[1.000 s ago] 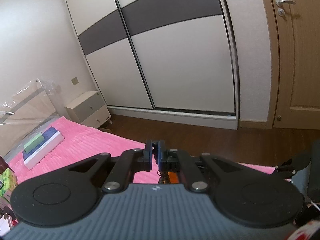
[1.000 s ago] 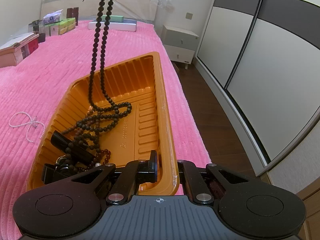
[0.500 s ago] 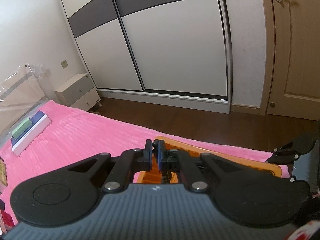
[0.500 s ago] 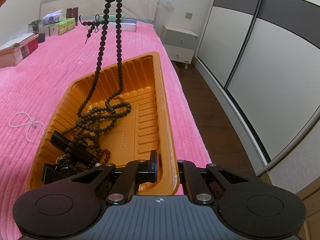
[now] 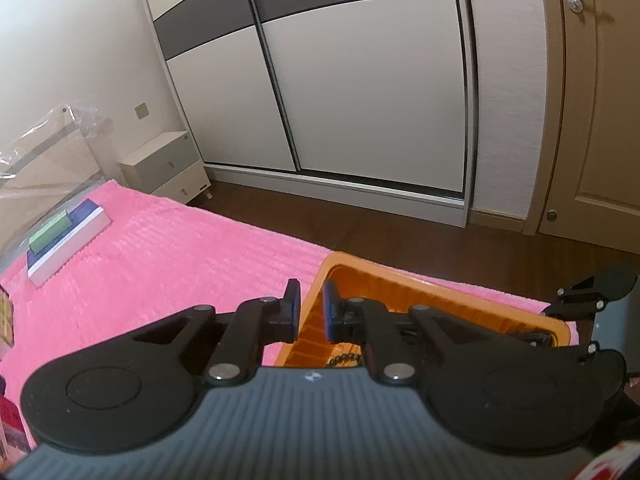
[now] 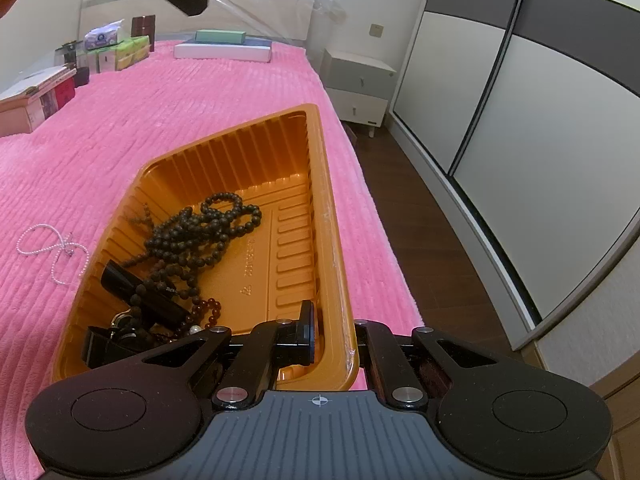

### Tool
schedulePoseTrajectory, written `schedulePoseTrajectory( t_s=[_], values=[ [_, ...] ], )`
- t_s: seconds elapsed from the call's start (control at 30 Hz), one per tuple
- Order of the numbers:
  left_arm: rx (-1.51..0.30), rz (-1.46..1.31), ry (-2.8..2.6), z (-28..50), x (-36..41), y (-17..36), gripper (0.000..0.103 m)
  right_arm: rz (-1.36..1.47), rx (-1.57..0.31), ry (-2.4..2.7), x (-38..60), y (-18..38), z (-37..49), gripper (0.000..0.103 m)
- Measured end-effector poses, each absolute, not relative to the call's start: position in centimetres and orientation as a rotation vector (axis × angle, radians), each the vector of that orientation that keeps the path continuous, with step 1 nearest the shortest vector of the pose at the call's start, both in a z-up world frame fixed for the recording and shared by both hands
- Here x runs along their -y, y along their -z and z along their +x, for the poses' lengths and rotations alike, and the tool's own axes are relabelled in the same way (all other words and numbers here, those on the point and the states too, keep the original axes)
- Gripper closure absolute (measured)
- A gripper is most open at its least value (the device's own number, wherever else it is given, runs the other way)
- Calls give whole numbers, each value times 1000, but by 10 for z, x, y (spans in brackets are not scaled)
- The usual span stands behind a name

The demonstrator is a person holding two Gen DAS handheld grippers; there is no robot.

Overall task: Organize jewelry
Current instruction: 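Lower the dark bead strand into the tray and open the left tool, then return the left tool and grasp the white pearl strand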

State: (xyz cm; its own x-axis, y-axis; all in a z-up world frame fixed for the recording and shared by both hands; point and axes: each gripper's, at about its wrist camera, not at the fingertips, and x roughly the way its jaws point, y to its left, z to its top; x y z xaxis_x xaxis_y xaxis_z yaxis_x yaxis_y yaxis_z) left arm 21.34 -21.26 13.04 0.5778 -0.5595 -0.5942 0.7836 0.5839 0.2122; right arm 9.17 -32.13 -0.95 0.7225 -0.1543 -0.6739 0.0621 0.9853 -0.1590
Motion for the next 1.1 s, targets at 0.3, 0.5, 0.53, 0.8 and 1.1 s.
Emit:
schedulePoseTrajectory(
  t_s=[0.3,0.5,0.53,0.8,1.1],
  values=[
    [-531,405,746,206,166,-114,89,-129,-750,117,319,7,88,97],
    [-569,323,631,197,117,-88,83,-129,-747,115,318,4,86,97],
    [-580,310,611,194,108,-83,79,-130,-747,115,318,3,86,97],
    [-661,177,407,179,25,-39,65,-131,-744,114,319,3,85,97],
    [-704,164,309,153,-17,19,63,-133,-749,116,319,3,84,97]
  ],
)
